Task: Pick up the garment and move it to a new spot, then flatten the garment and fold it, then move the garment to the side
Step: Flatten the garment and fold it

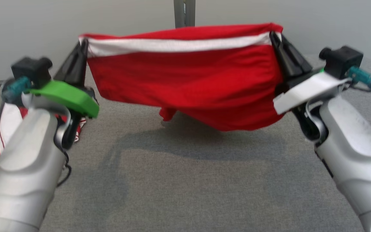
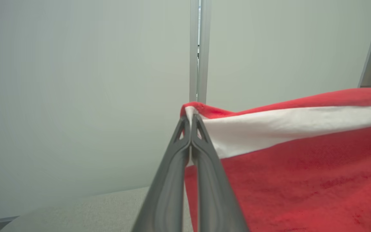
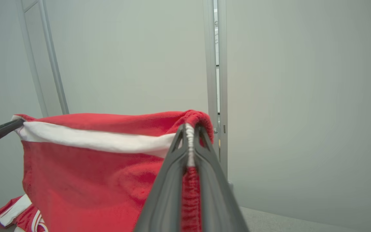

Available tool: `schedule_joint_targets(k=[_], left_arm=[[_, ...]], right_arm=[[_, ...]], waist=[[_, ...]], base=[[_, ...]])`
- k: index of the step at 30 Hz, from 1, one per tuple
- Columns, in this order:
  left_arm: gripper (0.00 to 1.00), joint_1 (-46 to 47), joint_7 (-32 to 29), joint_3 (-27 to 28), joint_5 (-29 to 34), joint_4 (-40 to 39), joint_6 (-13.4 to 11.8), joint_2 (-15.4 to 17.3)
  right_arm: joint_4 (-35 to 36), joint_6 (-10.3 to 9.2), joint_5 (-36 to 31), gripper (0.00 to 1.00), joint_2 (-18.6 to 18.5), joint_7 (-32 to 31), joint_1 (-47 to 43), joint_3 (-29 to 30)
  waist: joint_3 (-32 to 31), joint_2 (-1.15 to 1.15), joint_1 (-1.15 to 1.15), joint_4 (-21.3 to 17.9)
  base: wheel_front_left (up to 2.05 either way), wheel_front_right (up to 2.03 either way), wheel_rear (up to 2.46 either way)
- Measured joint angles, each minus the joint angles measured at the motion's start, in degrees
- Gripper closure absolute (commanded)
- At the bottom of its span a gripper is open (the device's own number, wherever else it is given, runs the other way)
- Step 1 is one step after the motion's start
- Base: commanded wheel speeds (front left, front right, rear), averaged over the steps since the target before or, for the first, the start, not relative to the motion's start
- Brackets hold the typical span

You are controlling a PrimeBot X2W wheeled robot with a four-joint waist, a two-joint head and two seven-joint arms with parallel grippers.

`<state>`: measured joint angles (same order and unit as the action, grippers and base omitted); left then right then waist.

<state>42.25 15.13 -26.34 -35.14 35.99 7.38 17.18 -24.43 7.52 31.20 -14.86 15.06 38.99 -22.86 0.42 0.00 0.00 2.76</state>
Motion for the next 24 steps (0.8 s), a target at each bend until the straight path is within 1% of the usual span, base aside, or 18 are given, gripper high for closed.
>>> schedule_joint_targets(k=[6, 12, 14, 18, 21, 24], left_arm=[[1.0, 14.3, 0.0, -2.6, 0.4, 3.1, 0.0, 2.0], [1.0, 25.7, 0.0, -2.0, 4.4, 5.9, 0.0, 2.3], [1.0, 29.2, 0.0, -1.5, 7.0, 5.9, -0.2, 1.8], [1.0, 34.9, 0.0, 0.4, 11.1, 4.3, -1.5, 0.0], [1.0, 38.2, 0.0, 2.1, 14.5, 1.9, -2.7, -1.2], [1.0, 39.9, 0.0, 4.3, 17.0, -1.0, -2.9, -2.7]], right_arm=[[-5.1, 0.0, -0.3, 1.0, -2.2, 0.0, 14.4, -2.0], [-12.5, 0.01, -1.4, 1.0, -2.6, 0.0, 27.8, -3.5], [-14.4, 0.01, -3.1, 1.0, -3.2, 0.0, 32.3, -4.5], [-17.6, 0.0, -5.3, 1.0, -3.9, 0.0, 40.1, -4.0], [-18.6, 0.0, -7.3, 1.0, -4.3, 0.0, 45.4, -0.8], [-17.7, 0.0, -9.7, 1.0, -4.1, 0.0, 48.5, 1.4]], waist=[[2.4, 0.0, 0.0, -0.6], [7.0, 0.0, 0.0, -1.0], [9.1, 0.0, 0.0, -1.0], [13.8, 0.0, 0.0, -0.8], [17.7, 0.0, 0.01, -0.4], [21.4, 0.0, 0.01, 0.0]], base=[[0.0, 0.0, 0.0], [0.0, 0.0, 0.0], [0.0, 0.0, 0.0], [0.0, 0.0, 0.0], [0.0, 0.0, 0.0], [0.0, 0.0, 0.0]])
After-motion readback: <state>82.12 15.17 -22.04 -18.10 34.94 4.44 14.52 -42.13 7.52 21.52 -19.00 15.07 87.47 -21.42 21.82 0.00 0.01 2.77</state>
